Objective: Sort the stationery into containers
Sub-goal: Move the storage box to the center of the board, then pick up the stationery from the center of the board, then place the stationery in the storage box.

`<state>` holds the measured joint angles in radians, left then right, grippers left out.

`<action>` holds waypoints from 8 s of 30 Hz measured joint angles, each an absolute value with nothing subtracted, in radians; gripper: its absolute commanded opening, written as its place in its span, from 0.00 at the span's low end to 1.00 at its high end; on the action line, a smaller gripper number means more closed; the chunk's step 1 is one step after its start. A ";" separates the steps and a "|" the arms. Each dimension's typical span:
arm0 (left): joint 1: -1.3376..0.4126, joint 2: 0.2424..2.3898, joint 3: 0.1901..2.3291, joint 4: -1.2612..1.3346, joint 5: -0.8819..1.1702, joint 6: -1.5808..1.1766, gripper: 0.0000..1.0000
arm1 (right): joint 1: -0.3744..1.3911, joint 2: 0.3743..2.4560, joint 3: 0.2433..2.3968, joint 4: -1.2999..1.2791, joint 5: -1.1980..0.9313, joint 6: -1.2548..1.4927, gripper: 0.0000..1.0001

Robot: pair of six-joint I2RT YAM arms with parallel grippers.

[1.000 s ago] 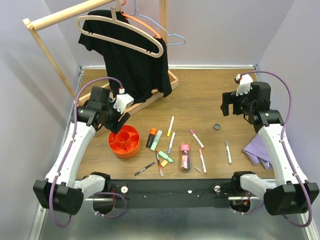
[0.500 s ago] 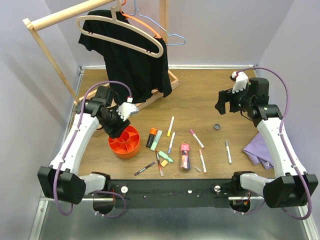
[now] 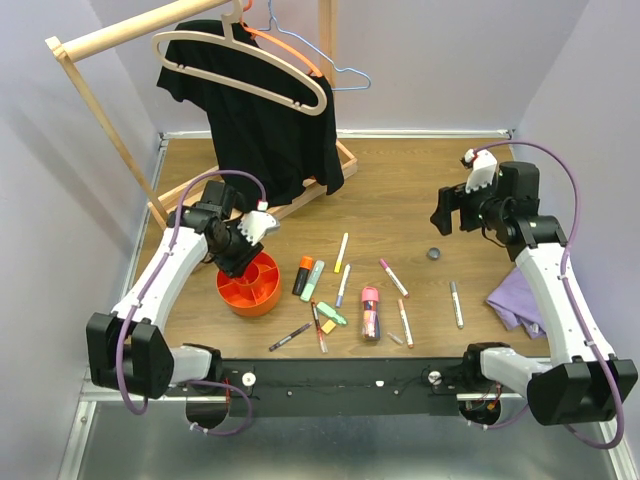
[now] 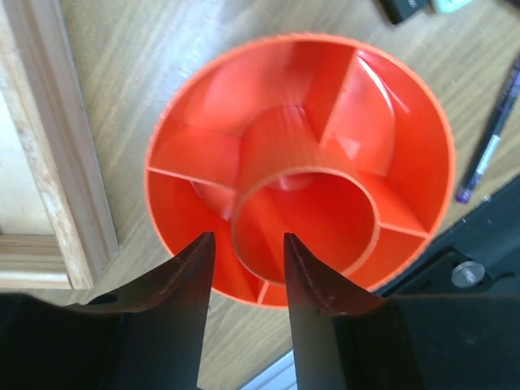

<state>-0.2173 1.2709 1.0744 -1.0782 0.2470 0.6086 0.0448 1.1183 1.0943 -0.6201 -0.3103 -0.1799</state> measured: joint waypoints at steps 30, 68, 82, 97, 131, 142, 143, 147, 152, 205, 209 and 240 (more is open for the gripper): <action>-0.625 1.684 2.017 -1.272 0.350 0.498 0.00 | 0.045 1.102 1.055 -0.622 -0.271 -0.133 0.93; -0.760 2.413 2.471 -0.809 0.210 0.524 0.63 | 0.013 1.132 0.966 -0.573 -0.042 -0.033 0.97; -0.799 1.462 1.477 -0.706 -0.153 0.159 0.61 | 0.013 1.064 0.926 -0.579 -0.052 0.002 0.95; -0.616 1.530 1.094 -0.714 -0.184 -0.123 0.59 | 0.013 1.054 0.926 -0.579 -0.062 0.027 0.95; -0.655 1.842 1.266 -0.658 0.008 -0.174 0.52 | 0.011 1.038 0.865 -0.578 -0.060 0.026 0.95; -0.638 1.814 1.222 -0.648 0.008 -0.181 0.52 | 0.011 1.038 0.859 -0.578 -0.060 0.026 0.95; -0.635 1.813 1.219 -0.649 0.008 -0.181 0.52 | 0.011 1.038 0.859 -0.578 -0.060 0.026 0.95; -0.627 1.802 1.211 -0.649 0.008 -0.181 0.53 | 0.011 1.038 0.859 -0.578 -0.061 0.026 0.95; -0.622 1.801 1.211 -0.648 0.008 -0.181 0.53 | 0.011 1.038 0.858 -0.577 -0.061 0.026 0.95; -0.654 1.970 1.576 0.370 0.488 0.003 0.00 | -0.017 1.049 0.850 -0.538 -0.061 -0.001 0.95; -0.649 2.030 1.621 0.398 0.478 0.004 0.00 | -0.022 1.049 0.850 -0.535 -0.061 -0.002 0.95; -0.616 2.186 1.620 0.398 0.428 -0.096 0.44 | -0.027 1.099 0.850 -0.524 -0.060 -0.023 0.95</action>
